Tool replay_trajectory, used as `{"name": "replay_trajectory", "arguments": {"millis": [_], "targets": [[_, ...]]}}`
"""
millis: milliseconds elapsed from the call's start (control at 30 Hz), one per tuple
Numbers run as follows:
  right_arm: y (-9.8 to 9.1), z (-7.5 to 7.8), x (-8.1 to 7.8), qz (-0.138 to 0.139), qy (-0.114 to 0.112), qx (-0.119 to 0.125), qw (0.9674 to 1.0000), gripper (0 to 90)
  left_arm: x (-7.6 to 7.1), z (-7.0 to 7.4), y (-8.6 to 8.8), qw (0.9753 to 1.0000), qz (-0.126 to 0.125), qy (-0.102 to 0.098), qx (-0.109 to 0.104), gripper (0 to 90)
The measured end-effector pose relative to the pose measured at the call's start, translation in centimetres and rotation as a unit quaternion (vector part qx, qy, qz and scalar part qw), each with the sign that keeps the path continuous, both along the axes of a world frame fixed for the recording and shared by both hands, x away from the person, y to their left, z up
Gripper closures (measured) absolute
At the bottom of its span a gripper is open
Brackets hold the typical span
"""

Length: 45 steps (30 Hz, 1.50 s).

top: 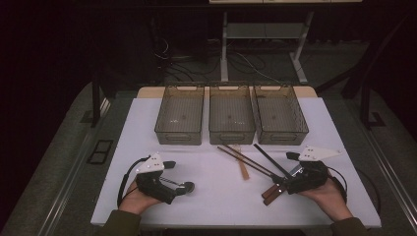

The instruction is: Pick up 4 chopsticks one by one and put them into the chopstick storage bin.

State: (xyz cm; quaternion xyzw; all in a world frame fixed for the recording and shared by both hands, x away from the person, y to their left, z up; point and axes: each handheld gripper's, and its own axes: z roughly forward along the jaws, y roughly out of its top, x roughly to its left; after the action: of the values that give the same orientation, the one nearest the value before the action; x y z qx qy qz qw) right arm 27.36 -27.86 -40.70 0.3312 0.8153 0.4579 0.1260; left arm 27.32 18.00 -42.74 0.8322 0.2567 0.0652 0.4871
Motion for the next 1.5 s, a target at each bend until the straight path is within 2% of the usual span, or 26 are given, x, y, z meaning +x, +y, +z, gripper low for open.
{"name": "replay_trajectory", "arguments": {"millis": [200,433,600,1200,1500], "targets": [[0.5,-0.1,0.8,0.001,0.002,-0.009,1.0,0.8,0.0,0.0,0.0,1.0,-0.001,0.001,0.0,0.0],[0.9,-0.2,1.6,0.002,0.006,-0.005,1.0,2.7,0.2,0.0,0.0,0.9999,0.008,0.009,-0.005,0.0],[1.0,-0.2,2.1,0.001,0.006,-0.005,1.0,4.5,0.2,0.0,-0.1,0.9999,0.007,0.013,-0.001,0.0],[1.7,-0.4,4.2,-0.006,0.01,-0.004,0.9999,5.4,0.1,-0.1,-0.2,1.0,0.005,0.005,0.002,0.0],[2.5,-0.9,5.5,-0.002,0.023,-0.01,0.9997,6.5,0.1,-0.1,-0.2,0.9999,0.006,0.008,-0.003,0.0]]}}
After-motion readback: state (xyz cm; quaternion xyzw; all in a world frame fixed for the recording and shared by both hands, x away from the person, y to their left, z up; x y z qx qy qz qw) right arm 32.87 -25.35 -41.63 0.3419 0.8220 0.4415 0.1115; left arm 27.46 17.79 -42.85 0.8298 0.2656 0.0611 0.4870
